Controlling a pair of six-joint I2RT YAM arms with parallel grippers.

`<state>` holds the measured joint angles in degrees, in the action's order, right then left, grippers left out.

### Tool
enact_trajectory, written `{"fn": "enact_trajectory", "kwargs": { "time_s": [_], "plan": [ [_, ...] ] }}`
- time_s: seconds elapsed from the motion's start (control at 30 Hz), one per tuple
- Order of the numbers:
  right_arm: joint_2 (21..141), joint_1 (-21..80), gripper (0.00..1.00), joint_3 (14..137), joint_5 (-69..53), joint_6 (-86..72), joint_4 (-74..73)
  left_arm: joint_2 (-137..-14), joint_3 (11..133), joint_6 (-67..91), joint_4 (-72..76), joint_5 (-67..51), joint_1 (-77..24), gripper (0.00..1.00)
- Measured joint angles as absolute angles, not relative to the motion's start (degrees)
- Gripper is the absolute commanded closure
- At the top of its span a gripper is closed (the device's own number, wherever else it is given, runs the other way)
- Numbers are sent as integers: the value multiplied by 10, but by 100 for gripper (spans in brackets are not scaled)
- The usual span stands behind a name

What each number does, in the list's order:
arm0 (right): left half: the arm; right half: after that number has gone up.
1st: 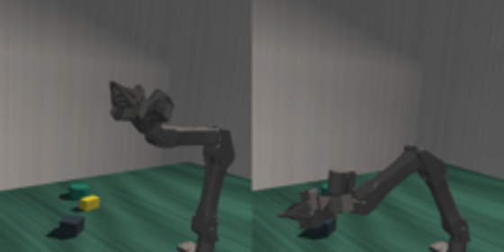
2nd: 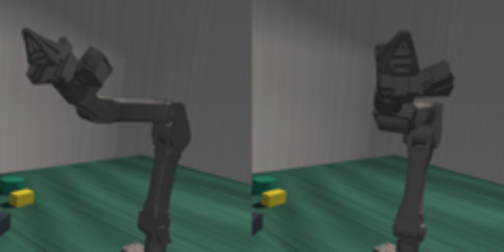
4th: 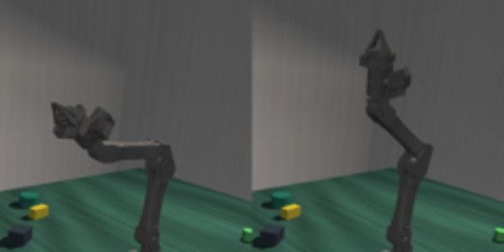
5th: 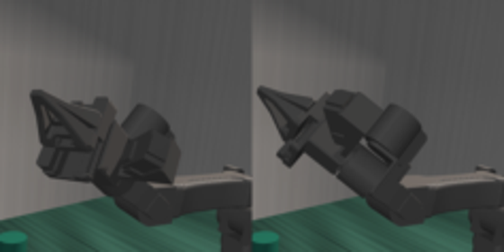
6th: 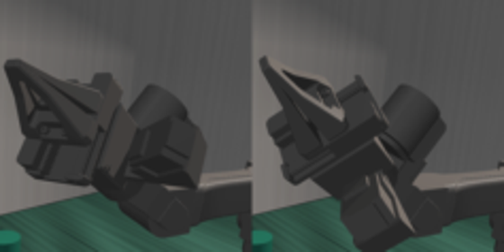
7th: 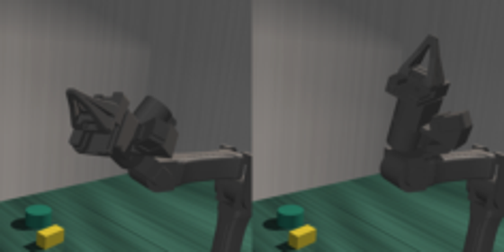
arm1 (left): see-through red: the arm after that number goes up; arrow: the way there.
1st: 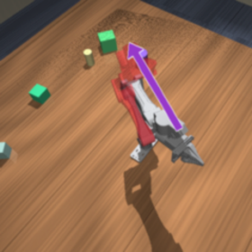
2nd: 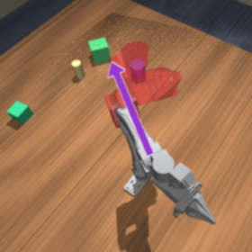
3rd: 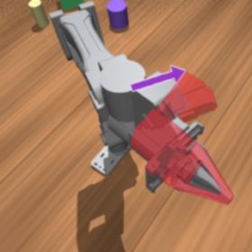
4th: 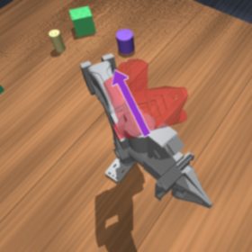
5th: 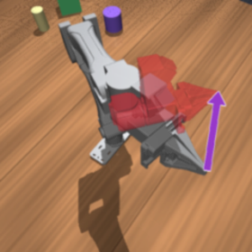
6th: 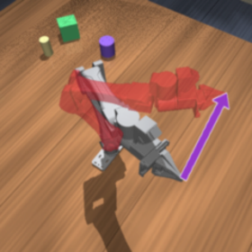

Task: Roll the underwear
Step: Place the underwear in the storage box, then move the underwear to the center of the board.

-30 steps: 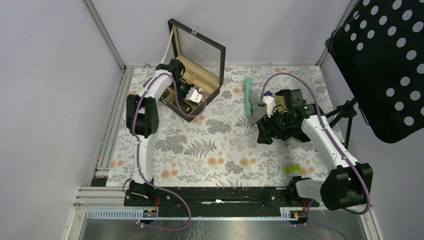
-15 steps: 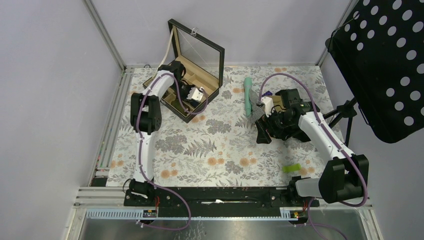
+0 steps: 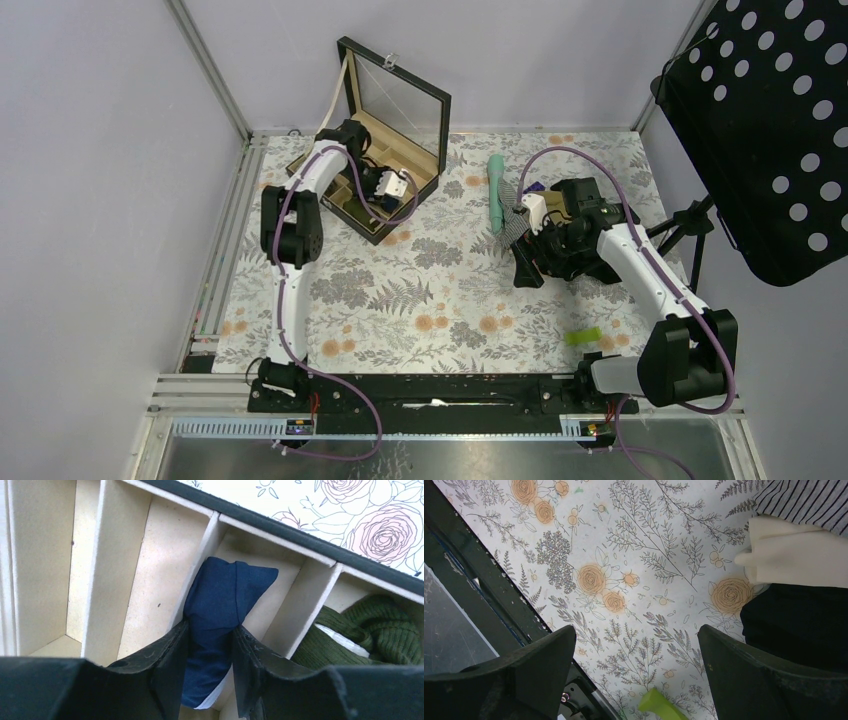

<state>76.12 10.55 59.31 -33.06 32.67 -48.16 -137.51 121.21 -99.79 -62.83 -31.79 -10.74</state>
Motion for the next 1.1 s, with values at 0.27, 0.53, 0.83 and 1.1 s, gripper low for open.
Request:
{"fn": "enact_trajectory", "kwargs": {
  "time_s": [0.27,0.53,0.83,1.1],
  "plan": [
    [761,105,0,593,-331,327,-482,-1361,1205,-959,-615,-327,-100,57],
    [761,105,0,593,-336,326,-482,-1338,1205,-949,-599,-324,-93,50],
    [754,105,0,594,-336,326,-481,-1299,1165,-947,-586,-311,-93,47],
    [752,105,0,602,-336,319,-481,-1198,1014,-875,-528,-313,-93,41]
  ]
}}
